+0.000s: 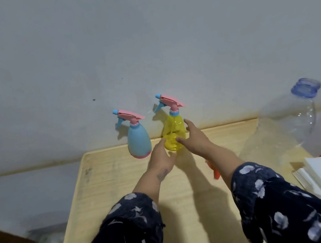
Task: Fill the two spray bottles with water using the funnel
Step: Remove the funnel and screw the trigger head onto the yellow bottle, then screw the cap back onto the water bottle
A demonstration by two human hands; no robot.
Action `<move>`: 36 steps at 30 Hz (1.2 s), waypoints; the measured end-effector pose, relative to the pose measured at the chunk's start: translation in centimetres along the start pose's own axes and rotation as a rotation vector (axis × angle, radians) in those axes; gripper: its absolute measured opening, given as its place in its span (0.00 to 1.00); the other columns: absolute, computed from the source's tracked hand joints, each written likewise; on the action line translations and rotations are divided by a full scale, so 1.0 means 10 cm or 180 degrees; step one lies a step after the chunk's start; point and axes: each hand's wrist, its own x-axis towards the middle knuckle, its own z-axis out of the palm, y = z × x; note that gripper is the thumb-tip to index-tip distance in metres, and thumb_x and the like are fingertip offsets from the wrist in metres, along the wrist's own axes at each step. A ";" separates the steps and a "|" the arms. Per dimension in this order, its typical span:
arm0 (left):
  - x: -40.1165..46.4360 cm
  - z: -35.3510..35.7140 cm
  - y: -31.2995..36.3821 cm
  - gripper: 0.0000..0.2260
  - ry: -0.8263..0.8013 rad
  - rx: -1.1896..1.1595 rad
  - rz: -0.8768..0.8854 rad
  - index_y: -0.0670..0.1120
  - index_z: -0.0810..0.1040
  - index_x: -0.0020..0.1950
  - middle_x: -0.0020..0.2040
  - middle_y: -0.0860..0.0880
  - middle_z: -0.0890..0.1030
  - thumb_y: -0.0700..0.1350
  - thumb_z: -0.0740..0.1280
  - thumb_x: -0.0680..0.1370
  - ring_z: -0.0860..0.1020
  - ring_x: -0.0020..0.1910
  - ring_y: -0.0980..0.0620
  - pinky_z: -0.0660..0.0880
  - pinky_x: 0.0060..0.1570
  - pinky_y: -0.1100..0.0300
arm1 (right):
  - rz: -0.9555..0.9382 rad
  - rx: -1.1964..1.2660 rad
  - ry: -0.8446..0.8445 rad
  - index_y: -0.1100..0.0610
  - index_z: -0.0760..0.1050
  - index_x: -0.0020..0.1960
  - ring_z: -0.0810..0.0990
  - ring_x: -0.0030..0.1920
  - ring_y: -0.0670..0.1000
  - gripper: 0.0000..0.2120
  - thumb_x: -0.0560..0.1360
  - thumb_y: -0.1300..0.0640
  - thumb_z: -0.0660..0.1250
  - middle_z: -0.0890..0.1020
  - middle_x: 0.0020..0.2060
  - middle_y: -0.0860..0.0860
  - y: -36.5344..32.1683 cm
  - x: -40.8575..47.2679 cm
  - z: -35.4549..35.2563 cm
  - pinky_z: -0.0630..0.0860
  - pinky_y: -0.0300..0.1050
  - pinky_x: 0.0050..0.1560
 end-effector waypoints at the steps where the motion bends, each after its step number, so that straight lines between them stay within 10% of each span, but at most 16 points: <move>1: -0.08 -0.02 0.02 0.24 -0.0027 -0.0034 0.0034 0.48 0.66 0.74 0.70 0.47 0.71 0.41 0.66 0.78 0.73 0.65 0.47 0.68 0.53 0.63 | 0.0036 -0.0033 0.0025 0.56 0.52 0.77 0.65 0.72 0.55 0.34 0.77 0.58 0.66 0.65 0.73 0.56 0.02 -0.13 -0.02 0.64 0.44 0.66; 8: -0.67 0.01 0.57 0.18 -0.0209 -0.0065 0.0816 0.47 0.71 0.69 0.68 0.48 0.74 0.43 0.65 0.80 0.74 0.65 0.49 0.70 0.63 0.56 | 0.0294 -0.0273 -0.0011 0.54 0.71 0.68 0.75 0.65 0.51 0.20 0.77 0.61 0.62 0.75 0.67 0.53 0.56 -1.19 -0.21 0.69 0.43 0.64; 12: -1.03 0.21 1.14 0.26 -0.0225 -0.0534 0.1304 0.50 0.64 0.74 0.71 0.51 0.68 0.52 0.68 0.78 0.70 0.68 0.50 0.68 0.67 0.51 | 0.0601 -0.0907 0.0132 0.53 0.77 0.59 0.77 0.57 0.53 0.13 0.76 0.59 0.62 0.79 0.56 0.52 1.06 -1.70 -0.53 0.68 0.39 0.50; 17: -1.30 0.38 1.81 0.41 -0.0034 -0.0809 0.1708 0.57 0.52 0.78 0.77 0.54 0.58 0.61 0.72 0.71 0.63 0.74 0.53 0.65 0.69 0.54 | 0.0833 -0.1757 0.0338 0.48 0.74 0.62 0.73 0.59 0.56 0.14 0.78 0.55 0.60 0.74 0.59 0.53 1.64 -2.00 -0.97 0.71 0.47 0.58; 23: -1.30 0.61 2.03 0.47 0.0191 -0.0791 0.1533 0.59 0.47 0.78 0.77 0.52 0.57 0.57 0.75 0.69 0.63 0.74 0.51 0.62 0.62 0.61 | 0.0607 -0.2189 -0.0326 0.46 0.60 0.75 0.63 0.72 0.59 0.21 0.83 0.53 0.50 0.60 0.74 0.57 2.07 -2.01 -1.08 0.60 0.51 0.72; 36: -1.23 0.98 2.20 0.39 0.0748 -0.0500 0.1240 0.57 0.54 0.77 0.73 0.51 0.63 0.53 0.74 0.73 0.70 0.67 0.48 0.68 0.59 0.58 | -0.0496 -0.2228 -0.0241 0.51 0.79 0.59 0.75 0.54 0.55 0.15 0.79 0.57 0.57 0.78 0.54 0.52 2.52 -1.75 -1.28 0.72 0.45 0.57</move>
